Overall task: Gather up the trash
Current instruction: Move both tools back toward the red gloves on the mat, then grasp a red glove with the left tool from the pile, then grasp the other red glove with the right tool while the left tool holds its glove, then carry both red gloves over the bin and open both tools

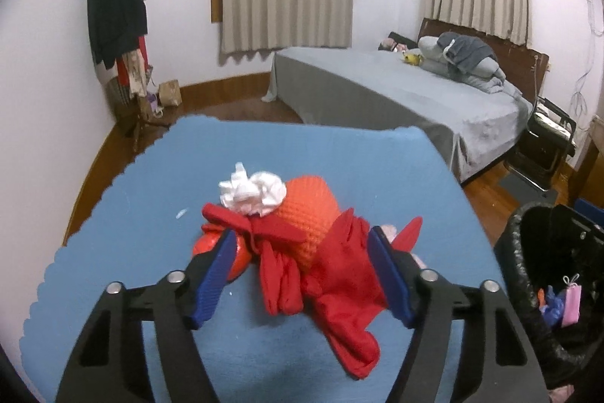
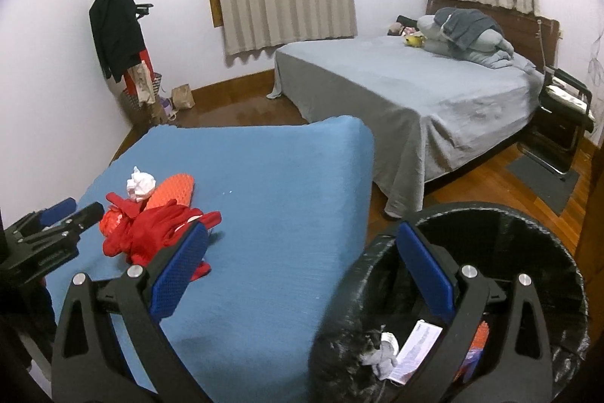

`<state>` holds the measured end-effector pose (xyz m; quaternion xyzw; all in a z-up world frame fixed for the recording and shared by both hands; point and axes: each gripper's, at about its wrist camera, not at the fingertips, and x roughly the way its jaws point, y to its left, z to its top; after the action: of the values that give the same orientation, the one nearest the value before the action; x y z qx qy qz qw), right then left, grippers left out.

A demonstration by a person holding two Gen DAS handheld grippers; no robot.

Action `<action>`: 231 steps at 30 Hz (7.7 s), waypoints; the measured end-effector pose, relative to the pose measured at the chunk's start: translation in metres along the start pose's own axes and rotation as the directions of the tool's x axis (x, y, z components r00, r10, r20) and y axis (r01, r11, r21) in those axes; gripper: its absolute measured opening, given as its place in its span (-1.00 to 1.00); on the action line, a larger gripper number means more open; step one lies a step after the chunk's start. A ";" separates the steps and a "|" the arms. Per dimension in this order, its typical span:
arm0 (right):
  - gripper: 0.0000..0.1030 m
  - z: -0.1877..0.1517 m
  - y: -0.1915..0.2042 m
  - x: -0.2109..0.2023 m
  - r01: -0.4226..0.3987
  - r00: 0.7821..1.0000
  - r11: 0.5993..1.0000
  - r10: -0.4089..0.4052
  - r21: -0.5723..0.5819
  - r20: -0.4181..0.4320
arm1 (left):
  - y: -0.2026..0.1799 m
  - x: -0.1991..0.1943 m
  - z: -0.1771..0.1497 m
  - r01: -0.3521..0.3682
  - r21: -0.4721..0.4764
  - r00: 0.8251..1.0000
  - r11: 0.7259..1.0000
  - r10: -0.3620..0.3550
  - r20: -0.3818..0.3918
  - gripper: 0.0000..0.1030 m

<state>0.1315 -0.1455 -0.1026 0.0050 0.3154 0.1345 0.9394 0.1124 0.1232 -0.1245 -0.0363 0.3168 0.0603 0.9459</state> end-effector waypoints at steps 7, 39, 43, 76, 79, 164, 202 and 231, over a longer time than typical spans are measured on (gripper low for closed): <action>0.89 -0.002 0.005 0.017 -0.006 1.000 1.000 0.006 -0.009 -0.028 | 0.001 0.031 -0.010 0.013 -0.020 0.998 1.000 -0.014 -0.059 0.20; 0.89 -0.012 0.045 0.044 -0.112 0.990 0.992 0.106 -0.056 -0.091 | 0.024 0.024 -0.027 0.098 -0.076 0.988 0.992 -0.106 -0.116 -0.87; 0.89 -0.016 0.058 0.048 -0.143 0.985 0.987 0.135 -0.071 -0.105 | 0.030 0.020 -0.027 0.072 -0.081 0.991 0.994 -0.080 -0.104 -0.52; -0.86 -0.041 0.150 0.082 -0.383 0.905 0.908 0.332 -0.170 -0.264 | 0.101 0.012 -0.038 -0.092 -0.117 0.995 0.989 0.085 -0.060 -0.39; -0.86 -0.029 0.138 0.068 -0.383 0.911 0.911 0.344 -0.156 -0.227 | 0.097 0.012 -0.035 -0.083 -0.114 0.995 0.990 0.077 -0.057 -0.39; -0.86 0.044 -0.011 -0.085 -0.194 0.971 0.978 0.203 -0.081 0.125 | -0.087 -0.069 0.044 0.341 0.044 0.928 0.939 -0.344 0.146 -0.91; -0.86 -0.037 -0.178 -0.123 0.151 0.986 0.977 -0.160 0.148 0.054 | -0.276 -0.041 0.018 0.613 0.242 0.785 0.752 -0.614 -0.082 -0.91; 0.89 -0.029 -0.154 -0.113 0.155 0.984 0.972 -0.169 0.179 0.064 | -0.186 -0.042 0.033 0.385 0.185 0.917 0.904 -0.397 0.035 0.81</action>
<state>0.0662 -0.3255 -0.0732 0.0660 0.2881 0.0291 0.9549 0.1242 -0.0616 -0.0668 -0.0140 0.2732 -0.1571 0.9489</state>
